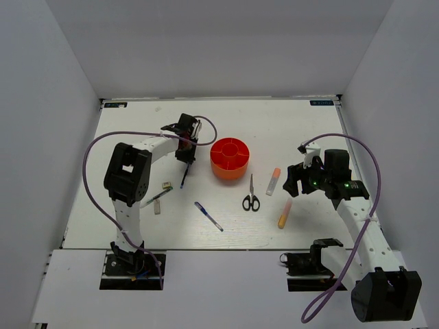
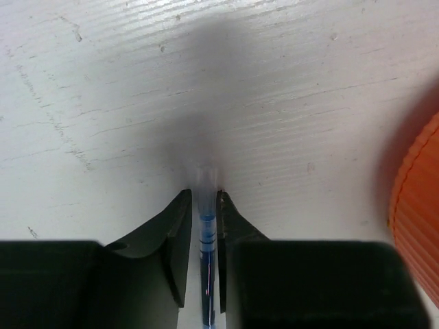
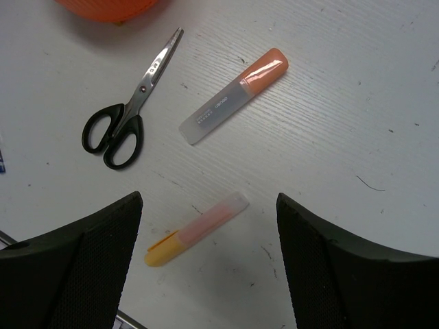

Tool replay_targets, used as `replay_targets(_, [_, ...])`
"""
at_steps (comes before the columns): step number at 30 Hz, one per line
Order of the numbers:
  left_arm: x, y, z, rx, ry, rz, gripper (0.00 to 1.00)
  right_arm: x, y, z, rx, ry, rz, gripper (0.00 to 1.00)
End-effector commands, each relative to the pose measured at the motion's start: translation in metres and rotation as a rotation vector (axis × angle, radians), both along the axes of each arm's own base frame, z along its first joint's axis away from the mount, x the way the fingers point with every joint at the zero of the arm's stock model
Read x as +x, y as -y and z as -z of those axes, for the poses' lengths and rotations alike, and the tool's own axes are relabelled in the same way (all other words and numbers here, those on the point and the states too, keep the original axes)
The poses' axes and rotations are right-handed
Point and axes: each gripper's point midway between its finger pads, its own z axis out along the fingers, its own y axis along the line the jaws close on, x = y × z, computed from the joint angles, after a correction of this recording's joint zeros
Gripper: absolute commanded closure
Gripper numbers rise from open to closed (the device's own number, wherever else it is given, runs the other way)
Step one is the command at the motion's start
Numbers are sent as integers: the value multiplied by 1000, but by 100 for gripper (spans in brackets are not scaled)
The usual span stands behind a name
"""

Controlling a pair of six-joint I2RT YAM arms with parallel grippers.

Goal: Sort the stationery into containers
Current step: Pick up the pen from the center of the board.

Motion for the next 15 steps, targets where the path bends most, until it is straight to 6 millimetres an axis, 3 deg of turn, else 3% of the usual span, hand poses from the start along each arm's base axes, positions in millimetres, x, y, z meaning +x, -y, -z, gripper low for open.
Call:
replay_targets(1, [-11, -4, 8, 2, -39, 4, 74, 3, -3, -16, 21, 32, -5, 19])
replay_targets(4, [-18, -6, 15, 2, -57, 0, 86, 4, -3, -15, 21, 29, -2, 19])
replay_targets(8, [-20, -8, 6, -5, -41, 0, 98, 3, -2, -15, 19, 29, 0, 19])
replay_targets(11, [-16, -12, -15, -36, -4, -26, 100, 4, -3, -14, 20, 28, -3, 19])
replay_targets(12, [-13, -10, -34, -62, 37, -34, 100, 4, -3, -15, 21, 29, -2, 19])
replay_targets(14, [-13, -13, -46, -94, 56, -59, 100, 2, -3, -14, 24, 24, -5, 19])
replay_targets(15, [-13, -11, -62, -135, 88, -67, 100, 3, -4, -15, 24, 30, -6, 19])
